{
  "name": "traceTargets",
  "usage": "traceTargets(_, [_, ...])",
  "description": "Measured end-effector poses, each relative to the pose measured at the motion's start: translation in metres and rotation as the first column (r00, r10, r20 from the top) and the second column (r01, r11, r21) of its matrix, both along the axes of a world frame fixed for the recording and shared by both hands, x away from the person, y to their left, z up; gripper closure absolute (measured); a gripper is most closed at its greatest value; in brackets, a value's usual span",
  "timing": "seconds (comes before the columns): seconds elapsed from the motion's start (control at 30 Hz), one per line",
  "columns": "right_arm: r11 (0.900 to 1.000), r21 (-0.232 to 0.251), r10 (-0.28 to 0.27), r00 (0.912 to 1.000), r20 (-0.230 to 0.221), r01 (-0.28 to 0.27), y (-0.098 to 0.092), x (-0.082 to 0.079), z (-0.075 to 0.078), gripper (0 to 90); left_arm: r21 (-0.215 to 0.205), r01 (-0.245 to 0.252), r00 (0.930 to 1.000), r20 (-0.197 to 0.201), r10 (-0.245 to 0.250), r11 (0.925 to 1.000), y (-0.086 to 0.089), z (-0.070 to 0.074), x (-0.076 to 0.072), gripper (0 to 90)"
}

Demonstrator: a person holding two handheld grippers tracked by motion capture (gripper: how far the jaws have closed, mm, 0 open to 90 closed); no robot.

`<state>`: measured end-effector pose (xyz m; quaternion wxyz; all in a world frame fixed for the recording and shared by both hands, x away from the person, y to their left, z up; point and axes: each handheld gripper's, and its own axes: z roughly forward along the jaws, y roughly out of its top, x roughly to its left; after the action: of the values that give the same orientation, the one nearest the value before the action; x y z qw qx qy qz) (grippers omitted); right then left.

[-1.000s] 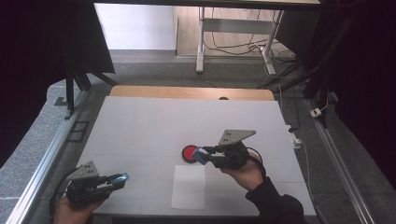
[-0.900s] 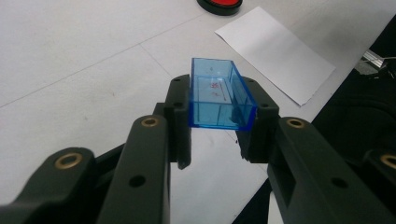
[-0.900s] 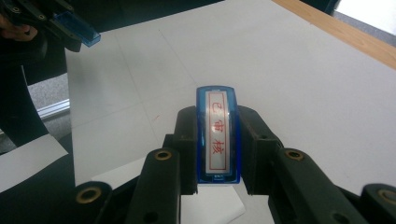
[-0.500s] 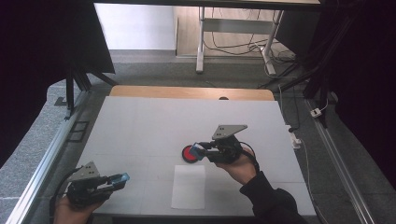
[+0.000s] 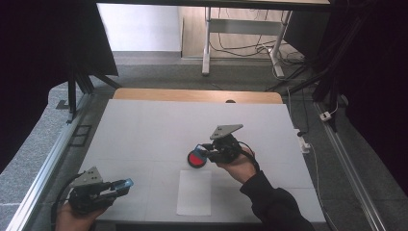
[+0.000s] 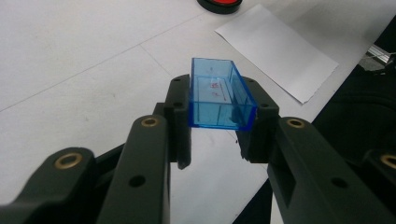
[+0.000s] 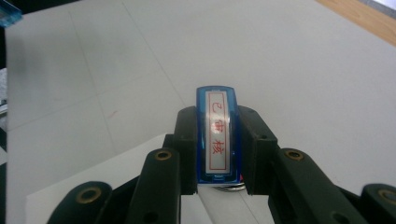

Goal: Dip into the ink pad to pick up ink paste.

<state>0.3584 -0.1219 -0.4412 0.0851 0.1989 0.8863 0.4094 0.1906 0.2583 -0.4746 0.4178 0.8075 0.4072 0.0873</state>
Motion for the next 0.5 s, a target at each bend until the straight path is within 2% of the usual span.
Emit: traceTargets(0.5, [0.996,-0.088,-0.021,0.9997,-0.012,0.020,0.017,0.018,-0.021,71.1,0.006,-0.001,1.0000,0.007,0.001,1.0000,0.000,0.000,-0.001,67.5])
